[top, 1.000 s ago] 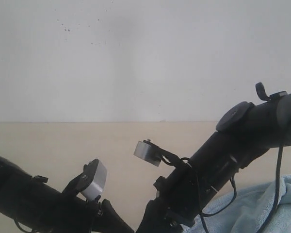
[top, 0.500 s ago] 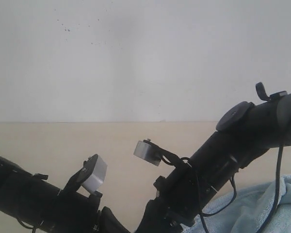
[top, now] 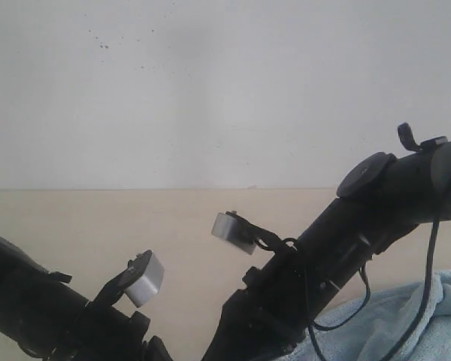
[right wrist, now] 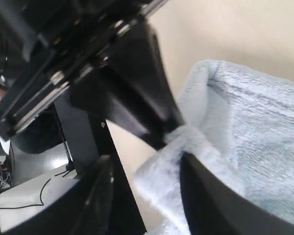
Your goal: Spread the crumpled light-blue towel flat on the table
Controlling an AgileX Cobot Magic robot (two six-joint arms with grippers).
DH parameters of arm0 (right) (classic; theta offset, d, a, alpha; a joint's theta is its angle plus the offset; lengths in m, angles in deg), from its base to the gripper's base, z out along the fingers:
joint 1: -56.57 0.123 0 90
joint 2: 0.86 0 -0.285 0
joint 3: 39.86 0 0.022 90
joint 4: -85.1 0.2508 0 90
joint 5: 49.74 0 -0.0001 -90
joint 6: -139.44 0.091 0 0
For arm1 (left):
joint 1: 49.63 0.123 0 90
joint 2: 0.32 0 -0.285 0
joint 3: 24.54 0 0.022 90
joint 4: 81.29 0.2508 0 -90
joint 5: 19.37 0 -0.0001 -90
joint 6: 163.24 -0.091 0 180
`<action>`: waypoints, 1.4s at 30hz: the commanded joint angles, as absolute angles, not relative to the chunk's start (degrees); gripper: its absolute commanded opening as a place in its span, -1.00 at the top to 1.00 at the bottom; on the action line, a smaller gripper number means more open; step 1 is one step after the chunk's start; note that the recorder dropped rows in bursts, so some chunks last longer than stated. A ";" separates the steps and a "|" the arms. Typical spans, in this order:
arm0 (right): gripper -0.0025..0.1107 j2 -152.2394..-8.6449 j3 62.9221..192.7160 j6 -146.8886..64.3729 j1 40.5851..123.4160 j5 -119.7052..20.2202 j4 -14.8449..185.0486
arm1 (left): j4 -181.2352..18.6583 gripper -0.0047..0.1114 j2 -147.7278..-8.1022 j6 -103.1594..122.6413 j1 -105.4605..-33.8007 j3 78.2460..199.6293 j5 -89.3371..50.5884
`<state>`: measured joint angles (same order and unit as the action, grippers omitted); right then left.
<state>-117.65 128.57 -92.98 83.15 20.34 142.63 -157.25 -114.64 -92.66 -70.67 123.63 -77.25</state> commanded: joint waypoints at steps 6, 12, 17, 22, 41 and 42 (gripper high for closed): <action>0.17 -112.27 139.54 -76.23 70.07 20.22 138.54 | -143.69 0.85 -102.19 -72.66 -69.25 123.85 -69.68; 0.17 -111.10 145.73 -67.66 57.18 20.22 126.23 | -139.23 0.85 -95.88 -60.28 -64.94 123.64 -67.45; 0.17 -111.10 143.98 -55.33 48.90 19.77 107.22 | -139.09 0.85 -92.46 -43.00 -61.86 123.64 -66.17; 0.17 -113.18 139.48 -54.88 44.41 16.38 104.00 | -141.46 0.85 -91.11 -35.70 -61.44 123.64 -64.81; 0.17 -123.35 150.85 -50.80 44.40 7.33 91.38 | -173.34 0.85 -95.11 -60.93 -61.44 119.23 -63.17; 0.17 -123.64 150.85 -49.76 44.40 7.17 89.22 | -174.31 0.85 -95.61 -61.82 -61.44 119.23 -63.17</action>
<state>-123.83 150.11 -52.54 44.63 7.02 94.72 -169.69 -94.40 -57.56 -61.62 119.44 -62.38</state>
